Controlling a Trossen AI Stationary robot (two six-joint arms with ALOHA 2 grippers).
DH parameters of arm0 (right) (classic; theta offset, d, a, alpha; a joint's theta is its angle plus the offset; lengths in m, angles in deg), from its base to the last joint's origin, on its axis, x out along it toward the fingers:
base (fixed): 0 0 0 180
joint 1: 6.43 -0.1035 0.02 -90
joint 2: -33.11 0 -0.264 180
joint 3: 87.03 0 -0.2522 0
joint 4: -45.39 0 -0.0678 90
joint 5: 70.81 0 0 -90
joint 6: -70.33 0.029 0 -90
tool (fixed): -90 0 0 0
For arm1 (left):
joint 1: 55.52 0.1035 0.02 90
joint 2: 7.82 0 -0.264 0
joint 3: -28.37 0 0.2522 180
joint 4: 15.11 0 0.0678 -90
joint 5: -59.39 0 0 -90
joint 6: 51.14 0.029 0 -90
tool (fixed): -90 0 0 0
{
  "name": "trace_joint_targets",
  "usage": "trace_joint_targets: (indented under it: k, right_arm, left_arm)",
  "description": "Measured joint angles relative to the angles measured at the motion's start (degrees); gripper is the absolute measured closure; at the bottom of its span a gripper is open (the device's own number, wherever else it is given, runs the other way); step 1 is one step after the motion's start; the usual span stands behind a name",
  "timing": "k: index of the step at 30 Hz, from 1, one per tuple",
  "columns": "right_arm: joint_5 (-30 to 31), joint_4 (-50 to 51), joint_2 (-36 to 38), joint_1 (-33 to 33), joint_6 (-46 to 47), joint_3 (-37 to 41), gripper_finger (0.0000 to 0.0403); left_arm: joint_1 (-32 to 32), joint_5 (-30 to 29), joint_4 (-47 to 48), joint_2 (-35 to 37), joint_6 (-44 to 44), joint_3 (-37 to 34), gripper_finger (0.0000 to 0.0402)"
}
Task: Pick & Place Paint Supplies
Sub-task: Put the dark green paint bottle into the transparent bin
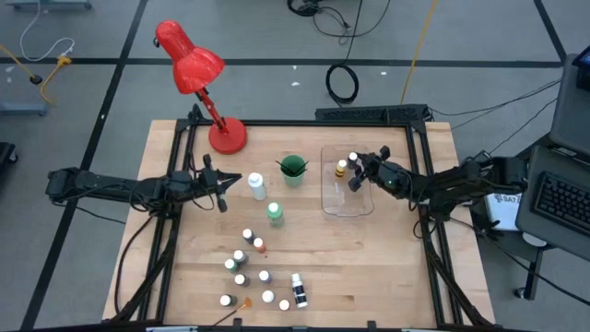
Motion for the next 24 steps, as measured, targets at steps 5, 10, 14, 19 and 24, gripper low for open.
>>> trace_joint_targets:
  k: [5,10,14,19,24]
  right_arm:
    - [1.58,2.74,0.0,-0.02,1.05,0.0,0.0285]
    - [3.07,3.96,-0.02,0.0,1.25,0.0,0.028]
    - [3.06,3.42,-0.02,0.0,1.17,0.0,0.0277]
    - [2.77,1.62,0.03,-0.15,0.48,0.0,0.0265]
    - [2.77,2.29,0.04,-0.15,0.59,0.0,0.0252]
  left_arm:
    - [0.01,0.0,0.0,0.02,-0.01,0.0,0.0376]
    - [-0.01,0.0,0.0,0.01,-0.01,0.0,0.0376]
    - [-0.01,0.0,0.0,0.01,-0.01,0.0,0.0376]
    - [0.0,0.0,0.0,0.02,-0.01,0.0,0.0376]
    - [-0.01,0.0,0.02,0.02,-0.01,0.0,0.0376]
